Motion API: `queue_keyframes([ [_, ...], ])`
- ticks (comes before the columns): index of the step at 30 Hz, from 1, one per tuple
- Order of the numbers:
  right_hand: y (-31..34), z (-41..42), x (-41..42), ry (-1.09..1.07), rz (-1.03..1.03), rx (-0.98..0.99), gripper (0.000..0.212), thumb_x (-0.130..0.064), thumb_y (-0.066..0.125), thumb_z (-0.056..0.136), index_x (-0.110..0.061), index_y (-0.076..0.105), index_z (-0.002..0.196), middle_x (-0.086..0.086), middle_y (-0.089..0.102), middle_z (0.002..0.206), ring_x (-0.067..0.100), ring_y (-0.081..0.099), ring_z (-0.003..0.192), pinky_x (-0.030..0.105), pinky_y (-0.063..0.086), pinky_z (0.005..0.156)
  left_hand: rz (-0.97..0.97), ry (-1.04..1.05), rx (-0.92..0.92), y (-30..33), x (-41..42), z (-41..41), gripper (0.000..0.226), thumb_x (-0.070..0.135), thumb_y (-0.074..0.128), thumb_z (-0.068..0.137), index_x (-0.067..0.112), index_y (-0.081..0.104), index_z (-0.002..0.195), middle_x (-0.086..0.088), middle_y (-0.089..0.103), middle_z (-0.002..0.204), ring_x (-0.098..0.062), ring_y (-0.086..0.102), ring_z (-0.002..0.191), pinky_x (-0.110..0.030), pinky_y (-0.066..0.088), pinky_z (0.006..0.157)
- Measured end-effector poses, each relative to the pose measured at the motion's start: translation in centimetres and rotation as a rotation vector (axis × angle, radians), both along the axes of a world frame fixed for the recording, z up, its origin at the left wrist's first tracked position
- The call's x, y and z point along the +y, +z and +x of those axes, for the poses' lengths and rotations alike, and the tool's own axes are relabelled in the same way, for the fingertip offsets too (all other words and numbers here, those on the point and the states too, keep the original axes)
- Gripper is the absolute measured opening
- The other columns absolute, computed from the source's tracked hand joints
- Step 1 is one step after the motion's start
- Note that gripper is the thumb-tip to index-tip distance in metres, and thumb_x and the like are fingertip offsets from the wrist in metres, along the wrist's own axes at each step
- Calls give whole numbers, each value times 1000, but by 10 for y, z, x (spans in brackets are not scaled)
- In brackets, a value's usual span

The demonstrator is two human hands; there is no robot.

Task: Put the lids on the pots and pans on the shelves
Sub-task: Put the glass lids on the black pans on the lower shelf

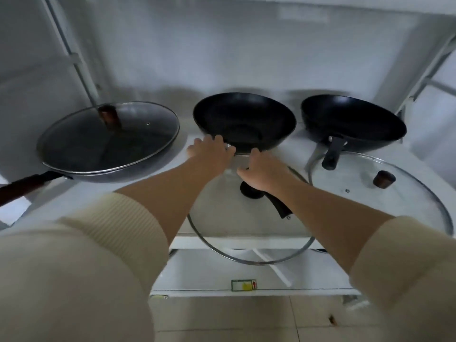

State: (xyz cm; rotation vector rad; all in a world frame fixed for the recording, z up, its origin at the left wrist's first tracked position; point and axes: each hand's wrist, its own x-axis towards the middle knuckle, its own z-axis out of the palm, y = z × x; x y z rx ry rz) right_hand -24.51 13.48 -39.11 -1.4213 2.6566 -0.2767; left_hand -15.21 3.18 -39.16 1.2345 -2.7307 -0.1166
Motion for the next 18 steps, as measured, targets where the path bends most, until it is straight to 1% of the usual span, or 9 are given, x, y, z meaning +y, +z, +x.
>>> queue_keyframes([
  [2,-12,-3,-2,7,60,-11,52,-45,45,90,-8,49,126,9,63,110,27,62,97,42,53,87,10,45,0,-2,-8,-8,39,25,38,99,17,39,137,-20,42,129,-41,48,112,-48,46,91],
  [4,-17,-3,-4,18,132,-30,47,-37,46,94,-7,49,130,11,61,118,29,60,107,38,49,92,21,6,20,-12,-17,-9,39,19,37,98,17,39,137,-17,43,128,-39,49,107,-45,48,86],
  [6,-13,-1,-2,58,189,-36,42,-25,46,97,-3,47,133,14,57,128,31,56,114,37,45,92,25,-14,10,-21,-28,-1,34,22,35,97,14,42,130,-15,54,120,-36,56,90,-45,52,79],
  [8,-1,2,4,114,229,-50,34,-17,42,99,-1,52,127,16,59,122,28,57,102,32,44,85,21,-65,43,-23,-35,6,31,29,29,97,16,44,121,-15,64,103,-31,53,69,-46,54,70],
  [9,6,4,8,138,253,-54,29,-15,41,99,-1,57,118,16,61,111,24,55,89,29,41,77,3,-62,45,-20,-36,11,33,32,26,98,19,45,122,-13,65,97,-29,51,66,-42,52,65],
  [11,23,5,20,163,286,-64,21,-15,42,96,-4,60,93,9,55,84,17,47,66,25,37,59,6,-58,11,-13,-41,22,34,33,26,101,24,47,127,-11,62,91,-27,50,70,-35,44,62],
  [13,42,7,38,153,267,-158,21,-20,47,93,-2,59,96,3,47,71,13,42,58,24,33,52,66,-66,-7,-9,-47,33,37,34,26,101,26,45,132,-11,64,96,-29,56,76,-38,49,69],
  [15,62,10,56,146,262,-224,26,-25,50,92,-3,57,104,1,44,70,12,41,56,23,33,50,134,-54,-16,-4,-49,41,40,34,28,100,25,43,135,-16,67,109,-34,63,87,-44,53,82],
  [18,84,15,78,122,279,-291,24,-33,51,89,-14,48,104,-2,47,75,13,46,60,24,37,48,183,-44,-19,7,-37,54,41,24,33,102,13,46,139,-19,61,127,-37,59,112,-39,43,94],
])
